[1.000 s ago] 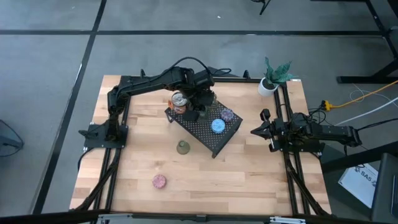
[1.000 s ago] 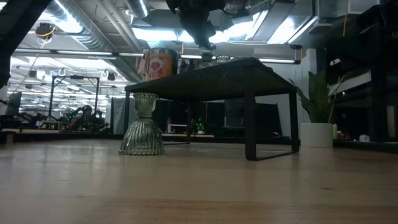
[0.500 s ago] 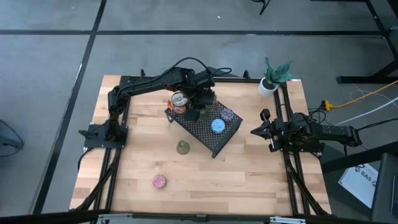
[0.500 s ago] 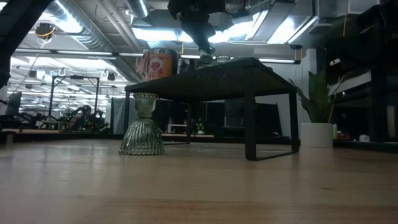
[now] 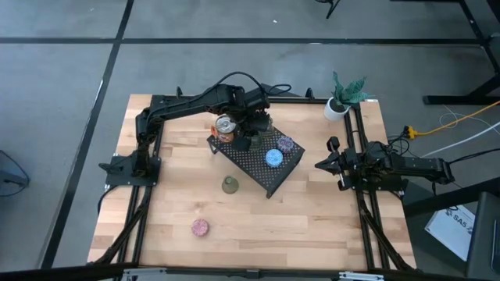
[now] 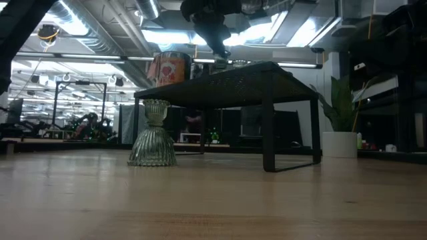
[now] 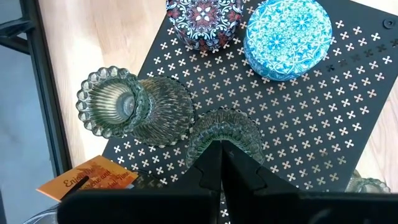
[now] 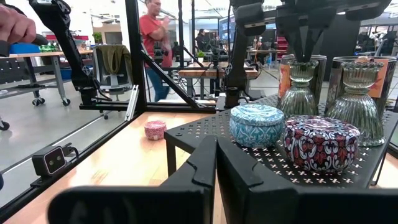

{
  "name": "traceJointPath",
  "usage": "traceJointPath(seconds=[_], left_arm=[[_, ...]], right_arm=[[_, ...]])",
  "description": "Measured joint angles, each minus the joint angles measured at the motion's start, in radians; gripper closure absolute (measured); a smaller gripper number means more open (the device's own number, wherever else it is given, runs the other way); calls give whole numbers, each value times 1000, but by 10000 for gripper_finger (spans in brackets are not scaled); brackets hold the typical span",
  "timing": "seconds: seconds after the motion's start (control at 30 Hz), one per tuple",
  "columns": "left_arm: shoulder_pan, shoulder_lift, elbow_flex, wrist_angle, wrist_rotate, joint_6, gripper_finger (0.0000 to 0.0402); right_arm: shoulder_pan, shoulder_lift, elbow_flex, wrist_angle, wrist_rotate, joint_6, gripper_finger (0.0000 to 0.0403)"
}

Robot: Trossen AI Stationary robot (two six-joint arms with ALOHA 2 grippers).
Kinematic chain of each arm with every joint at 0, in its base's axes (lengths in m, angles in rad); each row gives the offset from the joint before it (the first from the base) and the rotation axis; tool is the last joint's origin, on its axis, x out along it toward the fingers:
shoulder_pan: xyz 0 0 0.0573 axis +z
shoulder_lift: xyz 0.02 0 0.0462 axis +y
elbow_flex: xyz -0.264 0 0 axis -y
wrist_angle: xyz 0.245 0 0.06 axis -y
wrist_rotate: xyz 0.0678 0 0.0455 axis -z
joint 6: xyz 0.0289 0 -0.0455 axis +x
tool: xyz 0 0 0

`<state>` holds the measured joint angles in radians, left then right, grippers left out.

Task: Pick & Place candle stick holders
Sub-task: Adjust the glass candle holders on the shelf, then put the glass candle holder on the shelf

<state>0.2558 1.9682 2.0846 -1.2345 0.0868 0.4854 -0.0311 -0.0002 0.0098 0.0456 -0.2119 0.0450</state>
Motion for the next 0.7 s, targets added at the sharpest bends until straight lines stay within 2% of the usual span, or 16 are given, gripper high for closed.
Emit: traceJointPath(seconds=[0.33,0.7], left_arm=[[-1,-6,3,1,-2,0,401],[-10,-6,85,-30,-14,-9,400]], right_arm=[[0,0,0,0,0,0,387],[0,0,0,0,0,0,387]])
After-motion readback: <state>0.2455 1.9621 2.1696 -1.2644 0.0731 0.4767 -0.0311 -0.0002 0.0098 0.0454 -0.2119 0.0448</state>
